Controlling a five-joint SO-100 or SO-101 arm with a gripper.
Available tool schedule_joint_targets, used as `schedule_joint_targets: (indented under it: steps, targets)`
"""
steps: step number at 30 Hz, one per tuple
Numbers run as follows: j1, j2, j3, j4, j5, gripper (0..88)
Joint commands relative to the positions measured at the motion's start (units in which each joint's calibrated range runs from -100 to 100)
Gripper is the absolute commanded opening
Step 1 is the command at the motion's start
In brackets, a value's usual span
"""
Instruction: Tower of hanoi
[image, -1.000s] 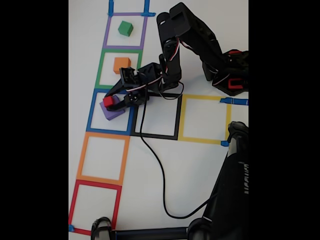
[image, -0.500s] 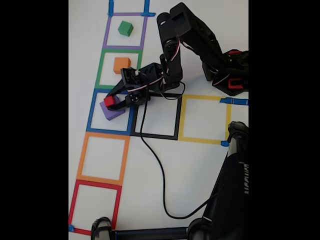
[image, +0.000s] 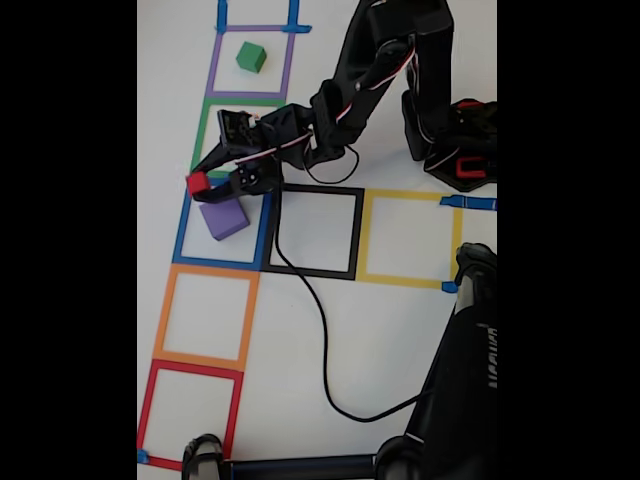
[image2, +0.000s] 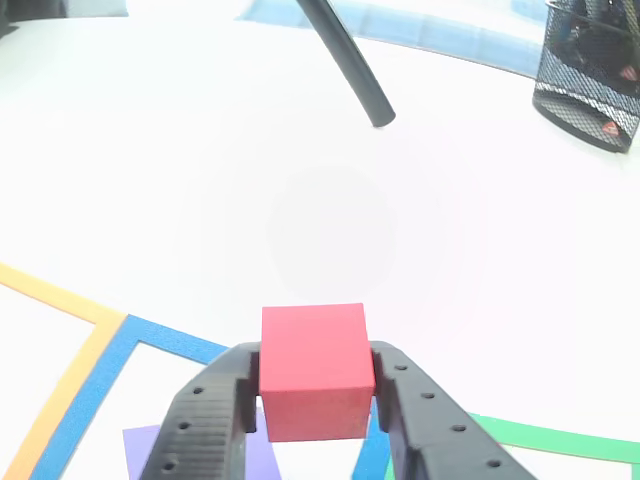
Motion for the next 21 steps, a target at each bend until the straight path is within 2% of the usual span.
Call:
schedule_joint_targets:
  steps: [1, 8, 15, 21]
  targets:
    - [4.42, -15.87, -2.02, 18.44, 0.36, 3.0]
    - [14.2, -35.33, -10.39, 55.12, 0.36, 3.1]
    - [23.88, -39.69, -39.02, 93.75, 0.36, 3.1]
    - [29.35, -36.54, -61.21, 109.86, 0.36, 3.1]
